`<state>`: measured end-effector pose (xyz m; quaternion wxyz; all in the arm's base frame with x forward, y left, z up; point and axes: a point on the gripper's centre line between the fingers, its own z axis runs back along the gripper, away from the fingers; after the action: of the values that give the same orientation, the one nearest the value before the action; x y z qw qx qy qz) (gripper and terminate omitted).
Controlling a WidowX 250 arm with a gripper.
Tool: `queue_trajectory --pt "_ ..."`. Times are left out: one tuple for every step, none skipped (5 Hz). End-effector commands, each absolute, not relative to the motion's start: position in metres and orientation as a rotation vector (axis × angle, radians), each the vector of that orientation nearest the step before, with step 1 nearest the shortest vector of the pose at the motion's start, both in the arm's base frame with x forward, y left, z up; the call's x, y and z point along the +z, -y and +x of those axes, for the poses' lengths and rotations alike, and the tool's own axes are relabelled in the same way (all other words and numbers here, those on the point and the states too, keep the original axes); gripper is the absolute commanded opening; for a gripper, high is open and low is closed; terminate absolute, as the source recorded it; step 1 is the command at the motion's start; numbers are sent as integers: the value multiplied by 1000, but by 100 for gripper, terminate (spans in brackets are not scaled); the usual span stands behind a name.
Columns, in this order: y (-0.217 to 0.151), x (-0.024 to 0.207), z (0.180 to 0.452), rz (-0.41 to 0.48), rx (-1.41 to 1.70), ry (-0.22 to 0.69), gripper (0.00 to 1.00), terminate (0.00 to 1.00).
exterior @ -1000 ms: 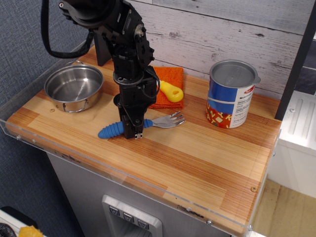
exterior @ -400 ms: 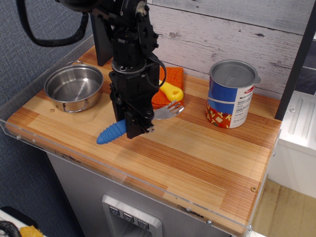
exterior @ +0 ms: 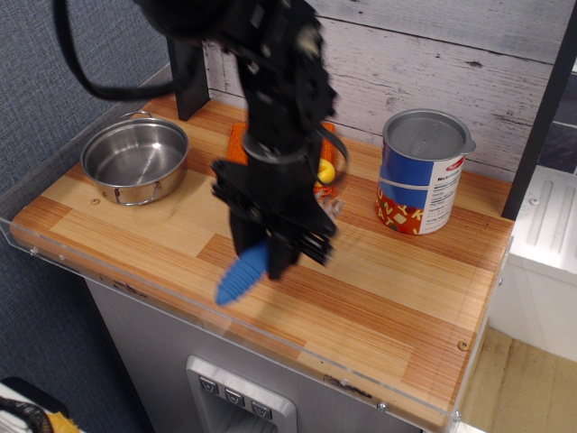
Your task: Place the handle of the blue fork touching the edge of the counter.
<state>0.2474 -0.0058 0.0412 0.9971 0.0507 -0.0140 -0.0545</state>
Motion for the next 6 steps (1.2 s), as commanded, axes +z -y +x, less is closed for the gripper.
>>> queue_trajectory --pt "22 44 251 21 112 132 0 0" --pt "21 37 255 -4 94 142 0 0" --pt "22 32 263 -17 105 140 0 0" --pt "24 34 270 -22 114 154 0 0" --pt "21 23 271 -16 135 125 0 0" --pt "23 19 274 -10 112 119 0 0"
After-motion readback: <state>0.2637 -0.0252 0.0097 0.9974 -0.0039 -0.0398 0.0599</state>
